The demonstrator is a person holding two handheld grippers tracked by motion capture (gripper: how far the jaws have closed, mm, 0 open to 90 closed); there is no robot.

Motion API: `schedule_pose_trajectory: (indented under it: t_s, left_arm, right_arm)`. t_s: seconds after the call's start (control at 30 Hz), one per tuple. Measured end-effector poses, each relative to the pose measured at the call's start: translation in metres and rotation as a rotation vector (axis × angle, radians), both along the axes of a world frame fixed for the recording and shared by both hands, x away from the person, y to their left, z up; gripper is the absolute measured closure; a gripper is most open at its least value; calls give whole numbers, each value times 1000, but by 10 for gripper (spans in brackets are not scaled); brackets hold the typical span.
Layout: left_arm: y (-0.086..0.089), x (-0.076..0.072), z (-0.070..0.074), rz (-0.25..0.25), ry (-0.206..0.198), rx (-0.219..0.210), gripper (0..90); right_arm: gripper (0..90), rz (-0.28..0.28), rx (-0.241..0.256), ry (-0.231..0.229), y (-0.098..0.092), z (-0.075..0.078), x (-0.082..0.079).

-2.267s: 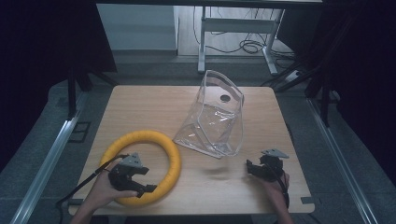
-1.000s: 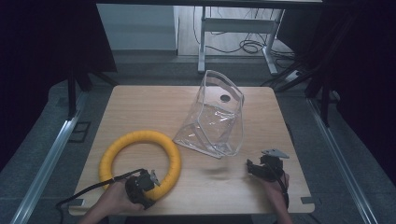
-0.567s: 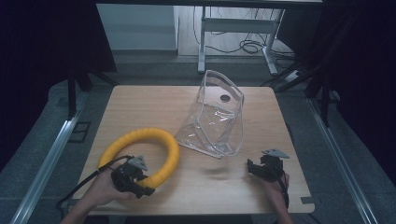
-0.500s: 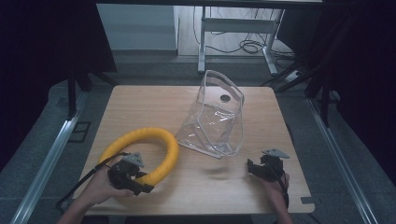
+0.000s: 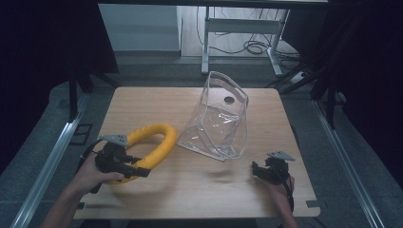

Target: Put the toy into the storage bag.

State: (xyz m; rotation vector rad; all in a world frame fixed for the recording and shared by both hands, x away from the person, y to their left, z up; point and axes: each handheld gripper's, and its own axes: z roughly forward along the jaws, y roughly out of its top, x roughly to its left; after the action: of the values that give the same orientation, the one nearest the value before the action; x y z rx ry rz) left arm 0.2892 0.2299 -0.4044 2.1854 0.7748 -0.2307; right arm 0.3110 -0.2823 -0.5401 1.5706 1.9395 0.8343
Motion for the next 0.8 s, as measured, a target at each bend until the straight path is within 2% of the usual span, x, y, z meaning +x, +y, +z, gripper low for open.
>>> schedule_pose_trajectory:
  t_s: [0.2,0.4,0.57,0.8]
  left_arm:
    - [5,11,6,4,28,-40,497]
    - [11,16,11,33,33,-85,499]
    - [22,21,16,82,27,-155,501]
    - [35,26,23,161,3,-227,503]
  right_arm:
    - [195,-1,-1,-1,0,0,0]
    - [196,-2,-2,-2,-1,0,0]
    - [196,-4,0,-1,-1,0,1]
    - [201,-7,-1,-1,-1,0,1]
